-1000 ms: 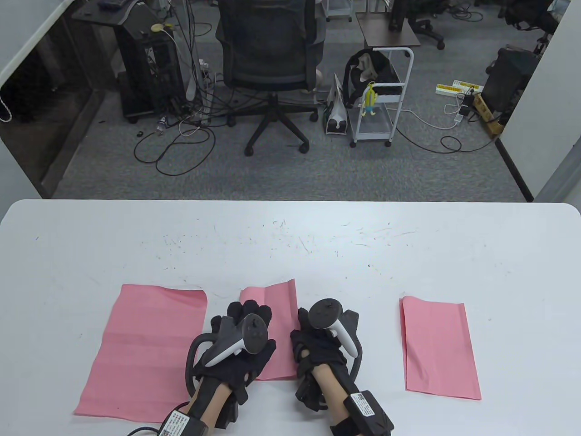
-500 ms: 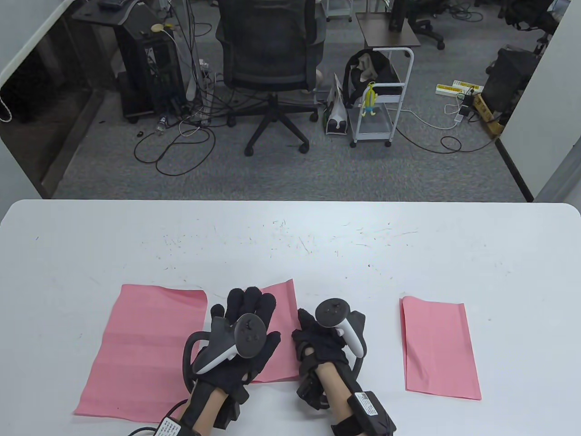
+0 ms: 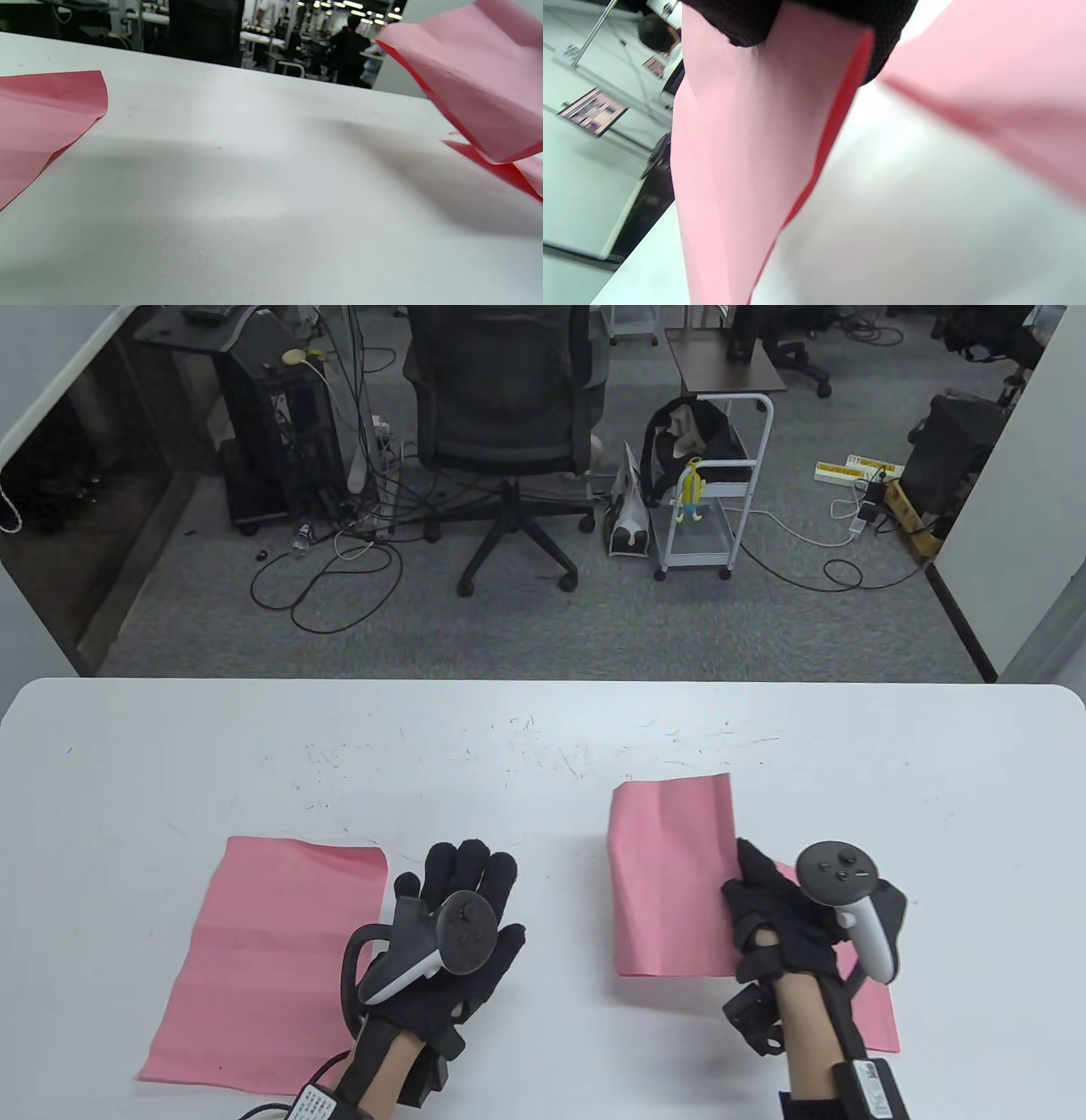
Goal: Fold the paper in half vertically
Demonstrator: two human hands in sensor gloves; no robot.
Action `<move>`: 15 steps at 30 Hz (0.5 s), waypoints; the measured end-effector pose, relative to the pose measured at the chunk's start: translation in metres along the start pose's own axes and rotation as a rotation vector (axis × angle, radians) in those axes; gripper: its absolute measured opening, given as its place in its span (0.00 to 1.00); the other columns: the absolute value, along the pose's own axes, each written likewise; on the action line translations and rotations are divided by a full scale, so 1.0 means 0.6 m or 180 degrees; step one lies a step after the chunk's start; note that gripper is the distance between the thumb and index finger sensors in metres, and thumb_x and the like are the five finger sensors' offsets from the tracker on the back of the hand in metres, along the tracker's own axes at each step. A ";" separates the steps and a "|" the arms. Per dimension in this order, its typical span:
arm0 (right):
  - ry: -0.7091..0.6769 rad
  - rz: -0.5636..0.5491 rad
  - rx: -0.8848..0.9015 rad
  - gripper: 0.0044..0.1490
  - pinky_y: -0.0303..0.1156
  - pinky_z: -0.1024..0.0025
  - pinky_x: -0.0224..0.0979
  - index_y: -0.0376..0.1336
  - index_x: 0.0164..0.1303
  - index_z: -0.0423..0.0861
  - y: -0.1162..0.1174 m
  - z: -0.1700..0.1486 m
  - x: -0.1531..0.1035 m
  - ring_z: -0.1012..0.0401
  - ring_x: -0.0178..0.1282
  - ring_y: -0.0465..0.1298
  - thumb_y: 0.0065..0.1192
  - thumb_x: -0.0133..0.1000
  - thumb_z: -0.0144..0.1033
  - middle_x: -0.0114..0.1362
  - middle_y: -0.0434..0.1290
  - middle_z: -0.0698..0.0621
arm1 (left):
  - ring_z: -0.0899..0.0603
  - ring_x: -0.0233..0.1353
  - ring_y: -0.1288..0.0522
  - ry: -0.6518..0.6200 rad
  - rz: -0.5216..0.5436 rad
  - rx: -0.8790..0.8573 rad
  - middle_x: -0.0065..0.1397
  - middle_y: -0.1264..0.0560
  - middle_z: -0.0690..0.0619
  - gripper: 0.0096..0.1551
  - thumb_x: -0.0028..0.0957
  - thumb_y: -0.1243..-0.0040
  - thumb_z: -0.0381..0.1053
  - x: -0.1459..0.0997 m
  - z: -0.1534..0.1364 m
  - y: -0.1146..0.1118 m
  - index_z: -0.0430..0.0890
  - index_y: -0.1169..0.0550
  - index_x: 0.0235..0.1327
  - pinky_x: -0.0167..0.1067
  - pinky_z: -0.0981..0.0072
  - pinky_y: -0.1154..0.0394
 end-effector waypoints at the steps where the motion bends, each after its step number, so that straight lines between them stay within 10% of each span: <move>1: 0.0097 -0.0096 -0.0018 0.34 0.80 0.67 0.53 0.58 0.73 0.55 -0.022 -0.019 -0.004 0.65 0.49 0.83 0.65 0.55 0.35 0.65 0.76 0.57 | 0.38 0.88 0.73 0.0006 -0.0008 -0.0004 0.90 0.73 0.56 0.47 0.58 0.69 0.73 0.001 -0.002 0.000 0.63 0.67 0.84 0.81 0.31 0.65; 15: 0.1145 -0.0245 -0.0224 0.33 0.78 0.64 0.57 0.59 0.72 0.59 -0.096 -0.217 0.008 0.63 0.53 0.81 0.65 0.55 0.35 0.66 0.76 0.58 | 0.38 0.88 0.73 0.0059 -0.0080 0.0058 0.90 0.73 0.55 0.47 0.57 0.69 0.73 0.007 -0.006 -0.010 0.62 0.67 0.84 0.81 0.31 0.64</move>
Point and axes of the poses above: the tracker on the back of each hand, its own z axis roughly to the thumb side, its own x axis roughly from the wrist to the fingertips, y = z × x, the point moved 2 cm from there along x, roughly from the wrist to the fingertips
